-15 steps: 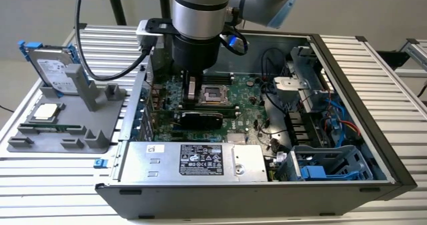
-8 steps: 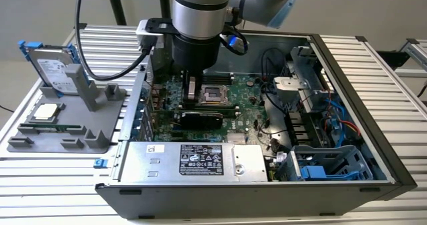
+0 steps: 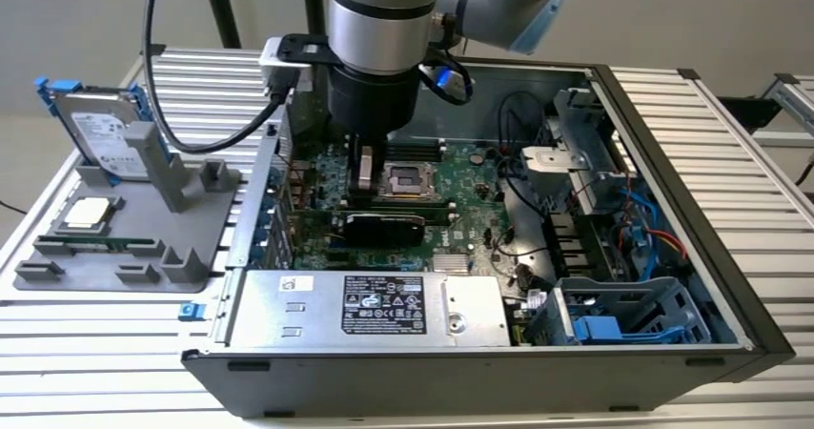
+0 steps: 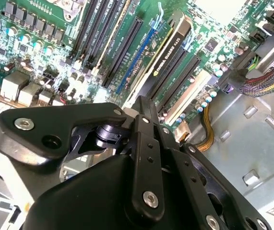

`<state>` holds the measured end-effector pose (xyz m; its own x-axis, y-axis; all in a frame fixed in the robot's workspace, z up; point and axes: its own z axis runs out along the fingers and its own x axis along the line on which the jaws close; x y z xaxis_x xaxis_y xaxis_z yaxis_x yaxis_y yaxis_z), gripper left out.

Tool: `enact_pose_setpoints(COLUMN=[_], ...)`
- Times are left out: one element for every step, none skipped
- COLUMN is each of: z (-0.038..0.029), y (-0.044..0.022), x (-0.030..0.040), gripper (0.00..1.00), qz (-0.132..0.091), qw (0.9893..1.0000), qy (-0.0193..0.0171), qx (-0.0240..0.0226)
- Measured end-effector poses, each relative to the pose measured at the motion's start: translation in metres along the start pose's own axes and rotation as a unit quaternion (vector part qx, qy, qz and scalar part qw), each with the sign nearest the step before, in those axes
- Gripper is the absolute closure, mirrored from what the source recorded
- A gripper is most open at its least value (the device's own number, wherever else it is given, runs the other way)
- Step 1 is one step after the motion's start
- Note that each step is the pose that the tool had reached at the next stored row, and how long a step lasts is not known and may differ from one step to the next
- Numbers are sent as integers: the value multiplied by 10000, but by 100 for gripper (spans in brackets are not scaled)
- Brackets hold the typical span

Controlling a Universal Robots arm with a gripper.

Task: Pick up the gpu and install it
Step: 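Press down on the gpu until it lock into place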

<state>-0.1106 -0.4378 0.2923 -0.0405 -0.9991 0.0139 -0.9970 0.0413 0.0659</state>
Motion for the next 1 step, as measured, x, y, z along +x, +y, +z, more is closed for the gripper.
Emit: enact_pose_setpoints(z=[0], y=[0], x=[0], gripper=[100], qz=[0], qw=[10000], qy=[0], qx=[0])
